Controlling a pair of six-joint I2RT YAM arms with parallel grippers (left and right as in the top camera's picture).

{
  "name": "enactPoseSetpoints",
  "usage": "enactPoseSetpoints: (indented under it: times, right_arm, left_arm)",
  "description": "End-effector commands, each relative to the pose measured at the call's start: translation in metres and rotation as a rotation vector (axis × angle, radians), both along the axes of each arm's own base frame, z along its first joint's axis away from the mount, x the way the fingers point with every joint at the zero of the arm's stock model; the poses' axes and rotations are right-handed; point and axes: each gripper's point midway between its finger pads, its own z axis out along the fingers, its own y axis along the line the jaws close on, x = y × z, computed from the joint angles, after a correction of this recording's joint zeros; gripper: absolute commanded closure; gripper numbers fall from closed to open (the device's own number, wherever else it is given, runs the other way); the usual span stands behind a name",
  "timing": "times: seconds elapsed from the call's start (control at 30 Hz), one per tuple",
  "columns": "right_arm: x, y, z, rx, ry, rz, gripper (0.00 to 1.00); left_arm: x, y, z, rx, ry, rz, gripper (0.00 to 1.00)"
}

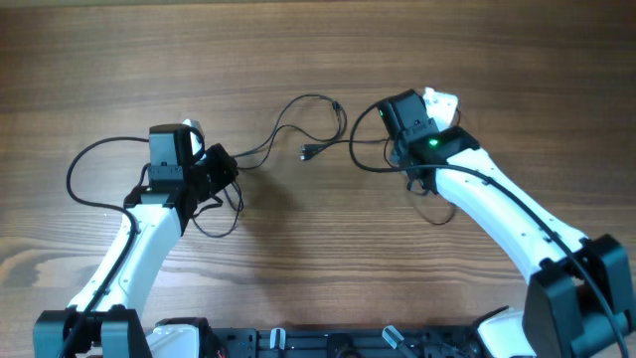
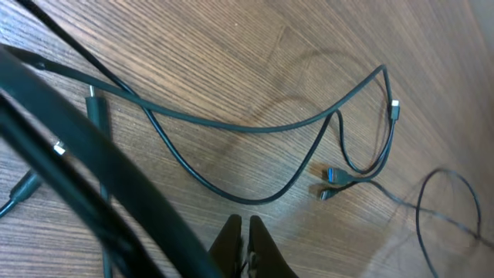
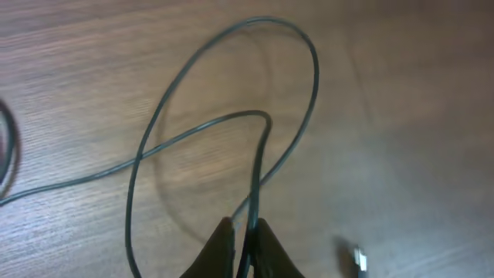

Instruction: Untangle cables

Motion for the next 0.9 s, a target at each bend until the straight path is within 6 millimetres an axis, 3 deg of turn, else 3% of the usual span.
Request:
enactPoseSetpoints:
  times: [0.0,0.1,0.3,0.43,0.5,0.6,0.73,0.87]
  right_arm:
    - [0.015,0.003,-0.001,-0.103,-0.001,0.151,0.86]
    - [0.027,0.014,0.003,-0.074,-0.046,0.198,0.85]
    - [0.042,0.057,-0.006,0.058,-0.066,0.388,0.85]
    - [0.038,0.053,-0.029,0.062,-0.007,0.331,0.89]
    - [0.031,0.043,-0.045,0.045,0.04,0.261,0.96]
    - [0.017,0.022,-0.055,-0.004,0.092,0.141,0.96]
    - [-0.001,0.008,-0.049,-0.024,0.131,0.061,0.96]
    - [-0.013,0.003,-0.022,-0.006,0.118,0.053,0.96]
  left_arm:
    - [-0.001,0.0,-0.003,0.017,0.002,-0.01,0.95]
    - [-0.001,0.0,-0.003,0.017,0.002,-0.01,0.96]
    - [-0.001,0.0,-0.003,0.017,0.002,-0.01,0.96]
    - [-0.001,0.0,-0.003,0.017,0.003,-0.01,0.95]
    - [-0.001,0.0,-0.003,0.017,0.003,-0.01,0.95]
    - [0.0,0.002,-0.003,0.025,0.002,-0.004,0.94]
    - [0.0,0.006,-0.004,0.043,0.002,0.009,0.94]
    - [0.0,0.006,-0.004,0.044,0.003,0.01,0.94]
